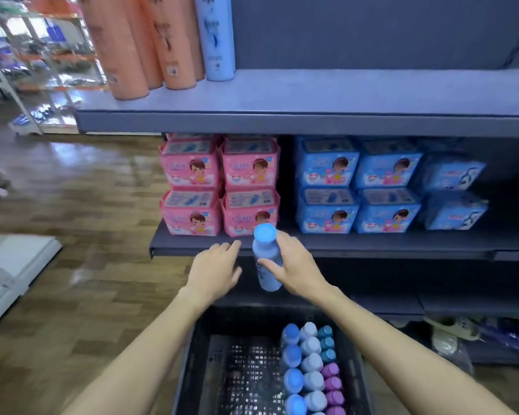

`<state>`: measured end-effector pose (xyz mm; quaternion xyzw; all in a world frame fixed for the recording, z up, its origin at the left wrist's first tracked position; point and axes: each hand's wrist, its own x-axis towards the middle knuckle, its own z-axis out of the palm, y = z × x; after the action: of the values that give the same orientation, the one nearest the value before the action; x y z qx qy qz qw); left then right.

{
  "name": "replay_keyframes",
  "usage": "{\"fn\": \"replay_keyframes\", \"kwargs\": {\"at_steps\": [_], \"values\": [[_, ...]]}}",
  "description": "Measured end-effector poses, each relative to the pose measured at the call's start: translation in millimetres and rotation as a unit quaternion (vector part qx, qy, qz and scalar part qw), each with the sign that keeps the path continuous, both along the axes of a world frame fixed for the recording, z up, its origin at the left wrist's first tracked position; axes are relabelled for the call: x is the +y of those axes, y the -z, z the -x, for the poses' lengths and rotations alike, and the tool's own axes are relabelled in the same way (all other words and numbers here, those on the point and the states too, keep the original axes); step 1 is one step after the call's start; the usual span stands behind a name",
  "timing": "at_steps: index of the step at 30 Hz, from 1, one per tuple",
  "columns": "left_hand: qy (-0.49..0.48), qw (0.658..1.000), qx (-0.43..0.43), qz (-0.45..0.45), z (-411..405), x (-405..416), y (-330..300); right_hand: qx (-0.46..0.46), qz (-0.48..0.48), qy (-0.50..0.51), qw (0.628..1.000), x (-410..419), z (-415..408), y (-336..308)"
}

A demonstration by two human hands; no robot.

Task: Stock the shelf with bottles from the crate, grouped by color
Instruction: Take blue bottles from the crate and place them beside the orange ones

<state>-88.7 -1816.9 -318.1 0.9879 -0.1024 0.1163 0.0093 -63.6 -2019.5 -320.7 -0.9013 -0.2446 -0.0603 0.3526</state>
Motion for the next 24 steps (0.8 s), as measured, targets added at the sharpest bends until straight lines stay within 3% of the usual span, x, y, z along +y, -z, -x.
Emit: {"fn": "replay_keyframes", "kwargs": {"at_steps": [12, 24], "values": [[0.042, 0.980, -0.183, -0.061, -32, 12, -126, -0.129, -0.034, -0.034, 0.990, 0, -23, -157], [0.036, 0.952, -0.287, -0.096, -43, 34, -234, -0.149, -0.115, -0.056, 0.981, 6, -29, -273]]}}
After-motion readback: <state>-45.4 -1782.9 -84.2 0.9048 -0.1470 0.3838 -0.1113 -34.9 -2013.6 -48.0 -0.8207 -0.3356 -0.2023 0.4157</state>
